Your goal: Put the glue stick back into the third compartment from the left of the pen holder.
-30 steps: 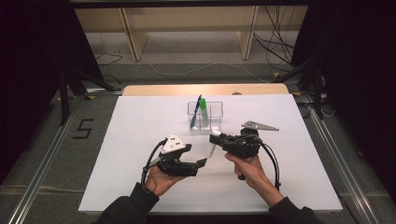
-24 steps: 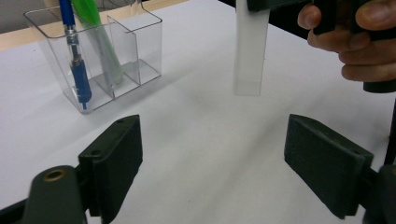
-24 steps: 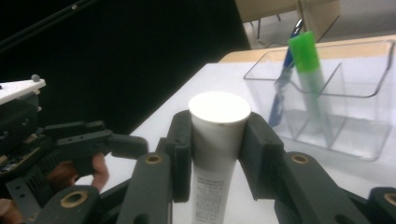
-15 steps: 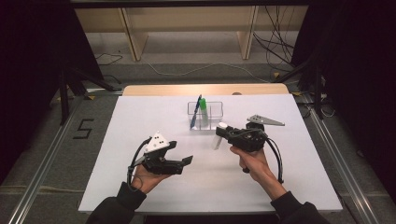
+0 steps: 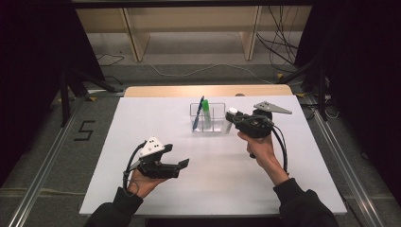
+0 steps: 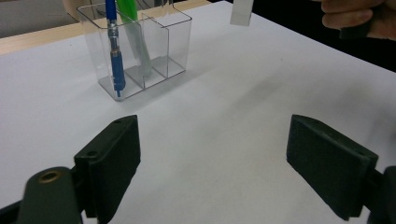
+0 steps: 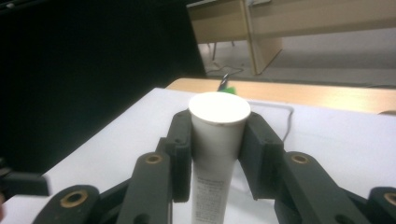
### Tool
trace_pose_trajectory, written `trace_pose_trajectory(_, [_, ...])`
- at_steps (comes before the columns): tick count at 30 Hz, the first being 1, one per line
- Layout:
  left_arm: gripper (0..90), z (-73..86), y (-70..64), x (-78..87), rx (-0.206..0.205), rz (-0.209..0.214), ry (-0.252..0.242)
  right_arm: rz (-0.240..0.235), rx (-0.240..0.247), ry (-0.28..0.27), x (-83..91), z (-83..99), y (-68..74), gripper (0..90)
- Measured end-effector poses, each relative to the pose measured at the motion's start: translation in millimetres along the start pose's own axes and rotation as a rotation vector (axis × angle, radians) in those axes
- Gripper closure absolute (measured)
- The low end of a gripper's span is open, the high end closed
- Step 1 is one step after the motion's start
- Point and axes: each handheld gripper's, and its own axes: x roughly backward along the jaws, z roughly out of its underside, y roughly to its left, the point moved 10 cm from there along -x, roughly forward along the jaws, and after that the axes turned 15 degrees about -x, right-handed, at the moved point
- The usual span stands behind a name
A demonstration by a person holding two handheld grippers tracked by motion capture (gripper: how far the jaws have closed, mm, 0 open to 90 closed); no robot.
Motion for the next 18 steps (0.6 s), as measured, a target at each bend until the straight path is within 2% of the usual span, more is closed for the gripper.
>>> trace_pose_trajectory(7, [16.1,1.5,4.2,4.4,0.001,-0.010,-0.013,0.036,0.023,-0.034,-17.5,-24.5,-5.8,67.2])
trace_pose_trajectory(12, [16.1,3.0,8.6,8.0,0.003,-0.026,-0.023,0.072,0.043,-0.033,-37.0,-32.7,-10.3,67.2])
trace_pose_trajectory(18, [16.1,3.9,13.1,12.8,-0.003,-0.046,-0.030,0.102,0.042,-0.027,-53.3,-37.3,-15.0,67.1])
